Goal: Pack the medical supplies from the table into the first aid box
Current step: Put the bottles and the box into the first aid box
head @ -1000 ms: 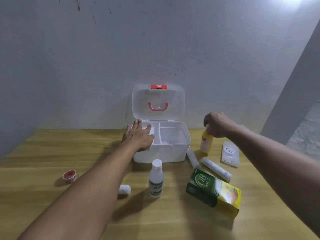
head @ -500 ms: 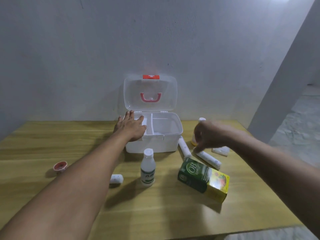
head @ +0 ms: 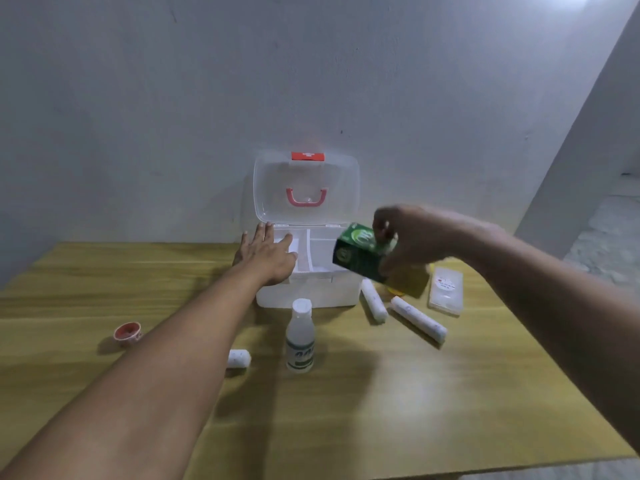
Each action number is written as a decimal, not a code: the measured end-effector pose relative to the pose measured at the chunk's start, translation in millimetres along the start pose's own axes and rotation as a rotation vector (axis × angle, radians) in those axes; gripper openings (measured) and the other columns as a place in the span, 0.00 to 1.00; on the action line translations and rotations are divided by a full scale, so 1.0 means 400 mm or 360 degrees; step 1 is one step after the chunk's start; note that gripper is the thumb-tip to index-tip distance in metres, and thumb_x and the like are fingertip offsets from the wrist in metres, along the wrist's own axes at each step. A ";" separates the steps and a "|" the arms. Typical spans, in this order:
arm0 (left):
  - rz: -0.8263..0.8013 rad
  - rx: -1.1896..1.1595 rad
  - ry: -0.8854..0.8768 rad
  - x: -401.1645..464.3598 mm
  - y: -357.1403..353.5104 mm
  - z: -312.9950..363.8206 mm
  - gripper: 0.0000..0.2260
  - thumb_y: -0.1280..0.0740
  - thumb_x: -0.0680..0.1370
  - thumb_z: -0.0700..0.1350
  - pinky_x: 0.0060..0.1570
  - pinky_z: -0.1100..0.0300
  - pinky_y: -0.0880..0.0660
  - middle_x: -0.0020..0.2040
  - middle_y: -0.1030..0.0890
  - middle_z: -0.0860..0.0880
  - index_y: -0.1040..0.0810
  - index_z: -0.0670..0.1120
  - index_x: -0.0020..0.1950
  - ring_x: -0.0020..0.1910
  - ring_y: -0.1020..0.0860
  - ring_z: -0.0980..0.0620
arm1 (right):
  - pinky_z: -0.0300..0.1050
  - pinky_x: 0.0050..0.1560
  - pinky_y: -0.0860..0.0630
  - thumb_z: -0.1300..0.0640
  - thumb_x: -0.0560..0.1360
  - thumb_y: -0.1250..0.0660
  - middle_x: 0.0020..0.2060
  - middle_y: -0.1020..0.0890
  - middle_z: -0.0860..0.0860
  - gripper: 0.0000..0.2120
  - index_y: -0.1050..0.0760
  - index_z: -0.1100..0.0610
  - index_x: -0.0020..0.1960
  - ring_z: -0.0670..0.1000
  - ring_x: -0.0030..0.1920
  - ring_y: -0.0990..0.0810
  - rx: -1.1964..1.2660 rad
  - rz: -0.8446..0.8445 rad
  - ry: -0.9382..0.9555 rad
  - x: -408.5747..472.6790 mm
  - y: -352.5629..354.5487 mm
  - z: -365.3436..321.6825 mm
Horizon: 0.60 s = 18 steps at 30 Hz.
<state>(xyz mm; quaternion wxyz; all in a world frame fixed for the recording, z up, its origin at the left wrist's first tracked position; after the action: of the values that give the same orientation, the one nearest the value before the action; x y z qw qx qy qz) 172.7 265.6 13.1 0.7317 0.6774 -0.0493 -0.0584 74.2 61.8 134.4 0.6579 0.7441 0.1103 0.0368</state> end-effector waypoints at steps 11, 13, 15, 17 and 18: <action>0.0046 -0.0016 -0.0014 -0.002 -0.002 -0.002 0.25 0.53 0.82 0.55 0.77 0.45 0.58 0.80 0.59 0.42 0.51 0.53 0.79 0.79 0.60 0.43 | 0.36 0.34 0.30 0.59 0.69 0.26 0.44 0.21 0.52 0.16 0.21 0.59 0.56 0.52 0.43 0.22 -0.0289 -0.0016 0.0209 0.251 -0.118 -0.099; 0.0033 -0.0028 -0.0005 0.000 -0.003 -0.002 0.25 0.53 0.82 0.55 0.77 0.45 0.59 0.80 0.59 0.42 0.52 0.53 0.79 0.79 0.60 0.44 | 0.40 0.34 0.32 0.58 0.68 0.25 0.44 0.22 0.53 0.14 0.23 0.57 0.51 0.53 0.42 0.25 -0.0214 -0.0016 0.0238 0.279 -0.155 -0.101; 0.0031 -0.0041 -0.0002 0.001 -0.003 -0.001 0.25 0.53 0.82 0.55 0.76 0.45 0.59 0.80 0.60 0.43 0.52 0.53 0.79 0.79 0.61 0.45 | 0.42 0.36 0.31 0.56 0.67 0.23 0.44 0.23 0.52 0.15 0.27 0.54 0.47 0.54 0.43 0.26 -0.0134 -0.0013 0.0249 0.298 -0.179 -0.095; 0.0034 -0.0050 -0.0002 0.002 -0.002 -0.001 0.25 0.53 0.82 0.55 0.76 0.46 0.60 0.80 0.60 0.43 0.52 0.54 0.79 0.79 0.60 0.45 | 0.43 0.39 0.27 0.53 0.66 0.22 0.48 0.21 0.53 0.17 0.26 0.55 0.50 0.54 0.45 0.25 -0.0079 -0.0011 0.0233 0.304 -0.184 -0.078; 0.0029 -0.0053 -0.0001 0.002 -0.002 -0.002 0.25 0.53 0.82 0.54 0.76 0.46 0.59 0.80 0.60 0.43 0.52 0.54 0.79 0.79 0.60 0.45 | 0.44 0.41 0.25 0.52 0.66 0.22 0.49 0.20 0.54 0.19 0.24 0.56 0.52 0.54 0.46 0.24 -0.0076 -0.0008 0.0221 0.303 -0.182 -0.067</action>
<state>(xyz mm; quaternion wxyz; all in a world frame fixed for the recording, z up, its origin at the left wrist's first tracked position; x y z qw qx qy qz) 173.5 266.4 12.2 0.7433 0.6646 -0.0548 -0.0528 178.3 121.6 54.9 0.6663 0.7236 0.1567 0.0894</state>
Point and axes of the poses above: each hand's wrist, its own x-axis towards the middle knuckle, its own y-axis out of the back of the hand, z = x × y, the point moved 4 cm from there along x, towards the middle knuckle
